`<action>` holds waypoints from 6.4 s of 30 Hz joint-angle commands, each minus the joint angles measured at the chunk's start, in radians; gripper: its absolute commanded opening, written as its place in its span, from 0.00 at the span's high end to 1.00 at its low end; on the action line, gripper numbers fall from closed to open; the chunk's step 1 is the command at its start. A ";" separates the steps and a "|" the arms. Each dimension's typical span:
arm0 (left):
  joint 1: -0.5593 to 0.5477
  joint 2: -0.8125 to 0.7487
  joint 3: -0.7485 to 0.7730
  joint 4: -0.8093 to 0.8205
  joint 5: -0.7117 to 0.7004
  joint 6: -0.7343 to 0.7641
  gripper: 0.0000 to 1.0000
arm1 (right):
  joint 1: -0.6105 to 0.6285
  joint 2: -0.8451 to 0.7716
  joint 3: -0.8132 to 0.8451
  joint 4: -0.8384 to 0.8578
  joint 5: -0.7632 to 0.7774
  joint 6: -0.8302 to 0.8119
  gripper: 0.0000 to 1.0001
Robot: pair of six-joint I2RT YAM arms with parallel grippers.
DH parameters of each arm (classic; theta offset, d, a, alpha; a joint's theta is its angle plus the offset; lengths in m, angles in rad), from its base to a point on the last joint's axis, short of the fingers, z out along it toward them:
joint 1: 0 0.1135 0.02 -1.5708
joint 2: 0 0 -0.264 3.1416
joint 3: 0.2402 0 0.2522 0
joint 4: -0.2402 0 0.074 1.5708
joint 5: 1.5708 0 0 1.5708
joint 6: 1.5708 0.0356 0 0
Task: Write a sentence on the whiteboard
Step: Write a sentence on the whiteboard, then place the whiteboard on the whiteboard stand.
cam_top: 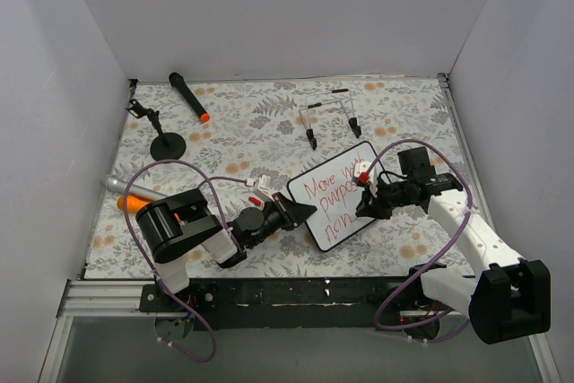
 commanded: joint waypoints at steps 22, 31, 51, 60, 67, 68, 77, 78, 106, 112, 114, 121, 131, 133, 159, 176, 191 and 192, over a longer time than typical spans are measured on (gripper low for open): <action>-0.005 0.010 -0.002 0.234 0.023 0.050 1.00 | -0.054 0.054 0.090 0.170 0.022 0.088 0.99; -0.006 0.025 -0.023 0.278 0.031 0.102 1.00 | -0.105 -0.054 0.176 -0.019 -0.134 0.027 0.99; -0.006 -0.135 0.003 0.015 0.131 0.331 1.00 | -0.358 -0.167 0.088 -0.071 -0.426 0.039 0.99; 0.014 -0.236 0.011 -0.113 0.221 0.432 1.00 | -0.528 -0.175 0.047 -0.039 -0.547 0.030 0.99; 0.058 -0.323 0.003 -0.202 0.267 0.469 1.00 | -0.576 -0.204 0.039 -0.133 -0.616 -0.091 0.99; 0.064 -0.334 0.003 -0.213 0.272 0.472 1.00 | -0.585 -0.210 0.048 -0.187 -0.625 -0.122 0.99; 0.132 -0.453 -0.012 -0.326 0.350 0.484 1.00 | -0.611 -0.259 0.058 -0.211 -0.642 -0.145 0.99; 0.136 -0.469 -0.014 -0.338 0.355 0.489 1.00 | -0.614 -0.262 0.059 -0.209 -0.644 -0.142 0.99; 0.350 -0.880 0.193 -0.871 0.473 0.688 1.00 | -0.643 -0.318 0.107 -0.231 -0.563 -0.025 0.99; 0.376 -0.938 0.215 -0.911 0.500 0.710 1.00 | -0.645 -0.333 -0.002 -0.011 -0.501 0.198 0.99; 0.380 -0.954 0.216 -0.903 0.497 0.702 1.00 | -0.645 -0.324 -0.020 0.011 -0.500 0.203 0.99; 0.435 -0.958 0.235 -0.849 0.537 0.678 1.00 | -0.655 -0.276 -0.070 0.068 -0.484 0.199 0.99; 0.557 -0.764 0.291 -0.635 0.683 0.581 1.00 | -0.735 -0.247 -0.071 0.044 -0.552 0.162 0.99; 0.567 -0.745 0.293 -0.627 0.686 0.581 1.00 | -0.757 -0.238 -0.073 0.045 -0.564 0.163 0.99; 0.661 -0.399 0.580 -0.608 0.826 0.511 1.00 | -0.787 -0.235 -0.067 0.059 -0.587 0.185 0.99; 0.659 -0.343 0.650 -0.645 0.795 0.475 1.00 | -0.787 -0.226 -0.062 0.039 -0.612 0.153 0.99; 0.659 -0.316 0.673 -0.636 0.806 0.457 1.00 | -0.787 -0.215 -0.070 0.041 -0.602 0.143 0.99; 0.659 -0.316 0.675 -0.636 0.806 0.457 1.00 | -0.787 -0.213 -0.071 0.042 -0.601 0.143 0.99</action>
